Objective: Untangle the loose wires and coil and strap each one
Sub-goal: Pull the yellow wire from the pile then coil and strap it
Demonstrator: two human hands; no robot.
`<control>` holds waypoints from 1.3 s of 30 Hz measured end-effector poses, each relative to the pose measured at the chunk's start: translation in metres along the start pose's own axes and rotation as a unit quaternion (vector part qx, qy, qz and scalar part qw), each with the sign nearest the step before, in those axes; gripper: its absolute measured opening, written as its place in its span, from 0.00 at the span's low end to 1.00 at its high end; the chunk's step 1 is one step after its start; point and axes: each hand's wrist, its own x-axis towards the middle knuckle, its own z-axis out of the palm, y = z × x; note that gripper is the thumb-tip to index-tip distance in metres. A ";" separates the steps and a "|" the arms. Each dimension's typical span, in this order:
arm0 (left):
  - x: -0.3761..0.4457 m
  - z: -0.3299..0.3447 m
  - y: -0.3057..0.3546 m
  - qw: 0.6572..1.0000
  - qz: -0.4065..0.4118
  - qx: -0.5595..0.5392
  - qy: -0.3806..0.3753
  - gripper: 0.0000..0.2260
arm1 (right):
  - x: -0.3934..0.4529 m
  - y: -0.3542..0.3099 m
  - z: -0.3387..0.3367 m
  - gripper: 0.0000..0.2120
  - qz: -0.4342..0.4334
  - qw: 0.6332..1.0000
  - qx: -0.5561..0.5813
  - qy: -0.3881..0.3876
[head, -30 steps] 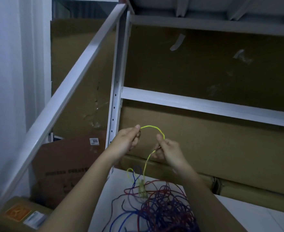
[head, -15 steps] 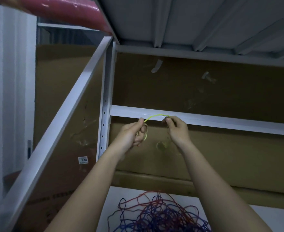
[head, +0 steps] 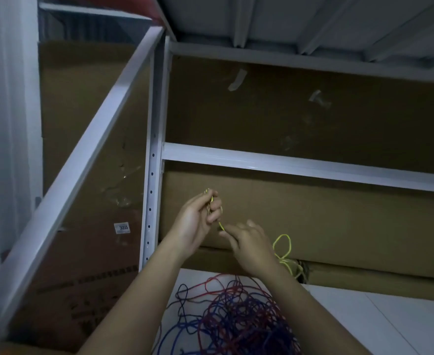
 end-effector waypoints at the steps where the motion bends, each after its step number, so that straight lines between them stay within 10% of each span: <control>1: 0.002 -0.001 -0.005 1.000 0.005 0.007 0.027 0.09 | -0.005 -0.001 0.003 0.14 -0.015 1.000 -0.002 -0.004; 6: 0.010 -0.008 -0.033 0.953 0.033 0.283 0.103 0.08 | -0.023 -0.003 0.010 0.12 -0.059 0.995 0.073 -0.020; 14: 0.014 -0.036 -0.048 0.747 0.075 0.657 0.074 0.06 | -0.034 0.020 0.027 0.09 0.050 0.911 0.380 -0.154; 18: 0.012 -0.047 -0.052 0.637 0.003 0.771 0.010 0.09 | -0.029 0.032 0.034 0.10 0.033 0.928 0.356 -0.108; 24: 0.001 -0.050 -0.058 0.693 -0.089 0.715 -0.023 0.23 | -0.002 0.059 0.026 0.08 -0.029 0.960 0.264 -0.093; 29: -0.001 -0.045 -0.056 0.808 -0.081 0.583 -0.034 0.19 | 0.016 0.063 0.030 0.08 -0.066 0.963 0.245 -0.092; 39: 0.007 -0.060 -0.050 0.893 -0.046 0.408 0.183 0.18 | -0.001 0.053 0.050 0.20 0.114 0.916 0.378 -0.078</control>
